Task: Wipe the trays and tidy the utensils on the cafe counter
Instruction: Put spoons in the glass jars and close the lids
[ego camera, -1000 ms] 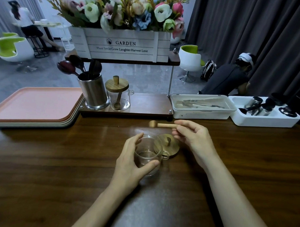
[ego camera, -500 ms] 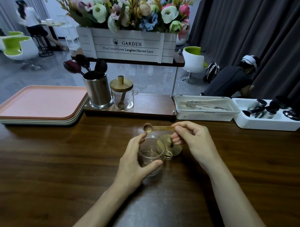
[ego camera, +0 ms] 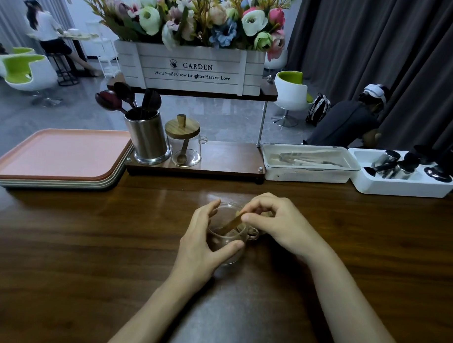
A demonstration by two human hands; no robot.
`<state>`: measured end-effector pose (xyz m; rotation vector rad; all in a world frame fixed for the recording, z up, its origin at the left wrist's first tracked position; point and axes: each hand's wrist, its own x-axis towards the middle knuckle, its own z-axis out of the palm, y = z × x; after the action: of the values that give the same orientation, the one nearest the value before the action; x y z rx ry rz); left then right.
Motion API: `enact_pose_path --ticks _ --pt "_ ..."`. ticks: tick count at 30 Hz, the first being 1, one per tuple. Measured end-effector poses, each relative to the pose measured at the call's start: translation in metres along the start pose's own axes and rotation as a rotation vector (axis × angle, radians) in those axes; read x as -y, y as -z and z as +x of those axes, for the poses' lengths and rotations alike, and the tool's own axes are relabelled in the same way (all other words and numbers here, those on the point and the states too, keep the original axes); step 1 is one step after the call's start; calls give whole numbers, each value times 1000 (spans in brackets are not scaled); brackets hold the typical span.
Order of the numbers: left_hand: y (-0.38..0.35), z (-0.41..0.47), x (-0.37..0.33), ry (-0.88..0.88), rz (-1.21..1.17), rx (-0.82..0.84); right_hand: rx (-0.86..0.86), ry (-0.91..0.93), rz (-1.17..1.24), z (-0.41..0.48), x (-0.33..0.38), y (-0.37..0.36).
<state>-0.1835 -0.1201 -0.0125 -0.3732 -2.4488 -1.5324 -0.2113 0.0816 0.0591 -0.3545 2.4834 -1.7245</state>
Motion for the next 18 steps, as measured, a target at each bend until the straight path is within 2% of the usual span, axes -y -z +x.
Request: enact_pose_path --ticks 6,11,18 --pt "0 0 0 8 -10 -6 82 -25 -114 5 -7 -20" --pt "-1 0 0 13 -23 -4 15 -12 -185 5 -8 -20" --pt "0 0 0 5 -12 8 -46 43 -35 1 -19 -22"
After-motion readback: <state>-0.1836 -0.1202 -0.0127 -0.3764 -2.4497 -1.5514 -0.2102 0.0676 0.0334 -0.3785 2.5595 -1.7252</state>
